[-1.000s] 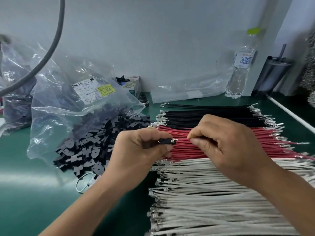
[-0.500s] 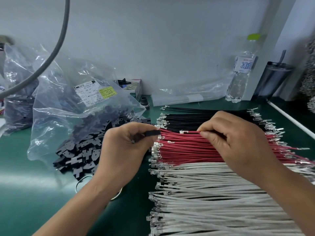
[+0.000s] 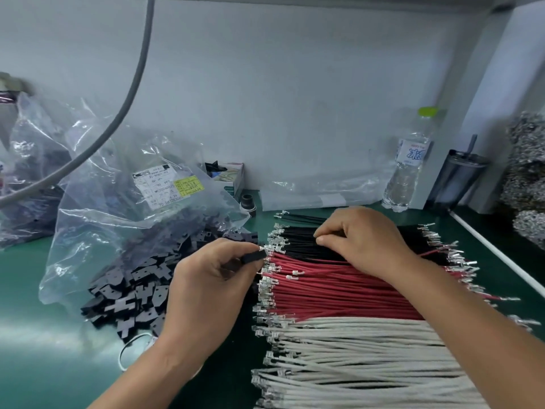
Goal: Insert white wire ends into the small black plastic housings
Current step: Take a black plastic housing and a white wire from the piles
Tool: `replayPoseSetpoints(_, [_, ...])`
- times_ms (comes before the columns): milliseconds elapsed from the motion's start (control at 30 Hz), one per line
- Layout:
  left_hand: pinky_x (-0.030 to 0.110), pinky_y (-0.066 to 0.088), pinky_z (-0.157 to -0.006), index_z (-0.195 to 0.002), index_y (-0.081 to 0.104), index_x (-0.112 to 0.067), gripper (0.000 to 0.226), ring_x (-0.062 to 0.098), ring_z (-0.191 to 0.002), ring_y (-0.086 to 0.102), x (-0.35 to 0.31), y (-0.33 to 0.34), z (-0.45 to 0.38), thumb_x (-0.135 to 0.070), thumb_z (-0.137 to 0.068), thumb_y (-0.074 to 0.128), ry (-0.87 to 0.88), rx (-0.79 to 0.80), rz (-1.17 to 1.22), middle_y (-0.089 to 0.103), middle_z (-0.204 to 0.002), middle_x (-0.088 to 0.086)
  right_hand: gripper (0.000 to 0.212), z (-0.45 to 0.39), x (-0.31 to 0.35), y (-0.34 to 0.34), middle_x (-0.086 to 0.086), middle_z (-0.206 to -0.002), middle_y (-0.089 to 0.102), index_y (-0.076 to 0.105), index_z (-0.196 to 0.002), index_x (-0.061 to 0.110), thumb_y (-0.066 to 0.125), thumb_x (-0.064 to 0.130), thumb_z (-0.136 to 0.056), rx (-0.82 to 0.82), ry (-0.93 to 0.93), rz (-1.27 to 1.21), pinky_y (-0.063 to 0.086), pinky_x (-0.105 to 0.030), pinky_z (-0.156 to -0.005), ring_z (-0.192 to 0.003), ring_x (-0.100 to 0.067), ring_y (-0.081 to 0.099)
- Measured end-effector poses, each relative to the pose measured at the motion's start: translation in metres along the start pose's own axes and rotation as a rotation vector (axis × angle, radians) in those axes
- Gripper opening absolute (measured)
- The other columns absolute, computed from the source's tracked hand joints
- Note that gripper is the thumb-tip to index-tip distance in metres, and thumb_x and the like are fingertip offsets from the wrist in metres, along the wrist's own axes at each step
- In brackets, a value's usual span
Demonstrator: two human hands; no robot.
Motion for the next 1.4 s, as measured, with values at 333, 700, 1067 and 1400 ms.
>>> replayPoseSetpoints(333, [0.021,0.057,-0.068,-0.094,0.082,-0.029,0.021,0.005,-0.080,0.071,-0.001,0.002,0.003,-0.013,-0.080,0.084,-0.009,0.062,-0.050,0.074,-0.085,-0.023,0.007,-0.010,-0.007,0.006,0.020,-0.089,0.068,0.073,-0.088,0.034,0.077,0.030,-0.086,0.060,0.022,0.053,0.043,-0.020,-0.069,-0.084,-0.002,0.062])
replayPoseSetpoints(700, [0.024,0.059,-0.073,-0.093,0.081,-0.034,0.022,0.001,-0.082,0.071,-0.002,0.003,0.003,-0.016,-0.081,0.084,-0.046,0.078,-0.056,0.074,-0.086,-0.027,0.017,0.001,-0.006,-0.013,0.019,-0.099,0.076,0.079,-0.102,0.036,0.078,0.025,-0.088,-0.019,0.048,-0.011,0.050,-0.020,-0.092,-0.095,0.001,0.069])
replayPoseSetpoints(1067, [0.014,0.056,-0.068,-0.090,0.082,-0.030,0.026,0.007,-0.078,0.074,-0.002,0.003,0.001,-0.006,-0.079,0.085,-0.086,0.079,0.165,0.078,-0.084,-0.014,0.017,0.057,0.030,-0.038,0.006,-0.081,0.055,0.078,-0.108,0.017,0.068,0.021,-0.094,-0.518,-0.258,0.013,0.039,-0.016,-0.065,-0.070,-0.010,0.050])
replayPoseSetpoints(1400, [0.016,0.054,-0.064,-0.091,0.084,-0.021,0.024,0.012,-0.070,0.072,-0.011,0.012,0.006,-0.002,-0.077,0.084,-0.163,0.211,0.324,0.080,-0.082,0.000,0.009,0.086,0.044,-0.019,0.012,-0.084,0.063,0.081,-0.089,0.019,0.074,0.024,-0.085,-0.435,-0.258,-0.219,0.049,-0.022,-0.063,-0.075,-0.008,0.062])
Point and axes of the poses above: each hand's wrist, its own z-axis away from the middle knuckle, its own y-axis out of the palm, x = y × z, the point moved 4 cm from there along -z, towards the middle knuckle
